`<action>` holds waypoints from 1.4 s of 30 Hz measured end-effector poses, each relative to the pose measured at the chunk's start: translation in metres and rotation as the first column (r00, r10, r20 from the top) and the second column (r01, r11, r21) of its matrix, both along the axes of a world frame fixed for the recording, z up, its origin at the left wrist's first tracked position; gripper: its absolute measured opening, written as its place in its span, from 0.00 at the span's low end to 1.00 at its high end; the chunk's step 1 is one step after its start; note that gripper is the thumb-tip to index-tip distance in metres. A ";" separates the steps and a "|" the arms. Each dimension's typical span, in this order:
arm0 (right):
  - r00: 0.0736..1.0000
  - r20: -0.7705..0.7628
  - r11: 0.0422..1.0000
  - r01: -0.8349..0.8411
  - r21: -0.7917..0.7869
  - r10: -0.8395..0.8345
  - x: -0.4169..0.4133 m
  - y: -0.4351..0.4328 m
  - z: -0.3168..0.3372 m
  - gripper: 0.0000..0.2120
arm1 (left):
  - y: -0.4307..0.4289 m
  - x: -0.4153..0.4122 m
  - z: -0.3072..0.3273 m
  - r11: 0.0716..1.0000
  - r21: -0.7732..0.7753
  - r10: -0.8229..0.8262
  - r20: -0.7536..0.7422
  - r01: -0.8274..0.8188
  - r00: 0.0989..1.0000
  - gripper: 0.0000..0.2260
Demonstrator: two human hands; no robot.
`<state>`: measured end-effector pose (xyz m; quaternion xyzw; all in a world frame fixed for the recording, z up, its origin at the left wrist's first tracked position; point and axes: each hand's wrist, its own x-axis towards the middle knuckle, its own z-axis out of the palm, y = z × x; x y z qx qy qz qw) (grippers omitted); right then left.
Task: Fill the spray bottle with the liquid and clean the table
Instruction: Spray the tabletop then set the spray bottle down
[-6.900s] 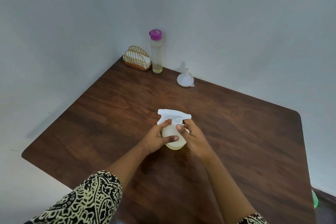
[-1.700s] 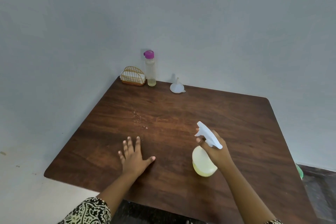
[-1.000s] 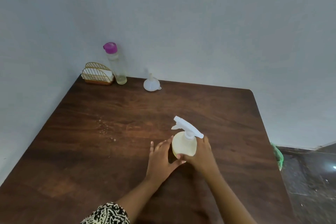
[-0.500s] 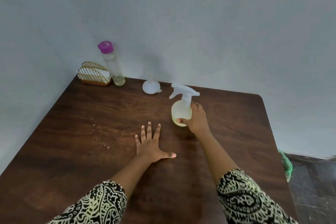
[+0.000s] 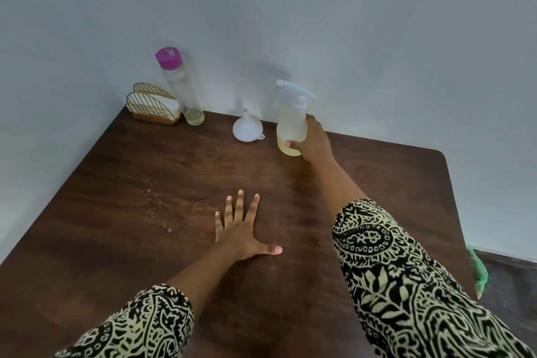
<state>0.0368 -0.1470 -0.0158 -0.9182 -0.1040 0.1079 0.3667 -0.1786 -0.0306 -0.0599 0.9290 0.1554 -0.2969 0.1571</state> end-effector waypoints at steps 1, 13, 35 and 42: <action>1.000 -0.004 1.000 -0.005 0.002 0.005 0.004 0.001 0.000 0.41 | 0.000 0.000 0.000 1.000 -0.002 -0.002 -0.011 0.002 1.000 0.60; 0.999 -0.045 0.999 -0.006 -0.054 0.004 0.018 0.003 0.002 0.43 | 0.003 0.006 0.000 1.000 -0.019 -0.026 -0.104 0.024 0.994 0.60; 0.944 -0.060 0.940 -0.328 -0.092 0.324 -0.119 0.147 0.074 0.20 | 0.222 -0.012 0.098 0.893 -0.306 0.447 0.522 -0.329 0.726 0.26; 0.955 0.098 0.954 -0.265 -0.137 0.279 -0.093 0.269 0.077 0.13 | 0.340 0.074 0.108 0.986 -0.033 0.151 0.593 -0.163 0.791 0.31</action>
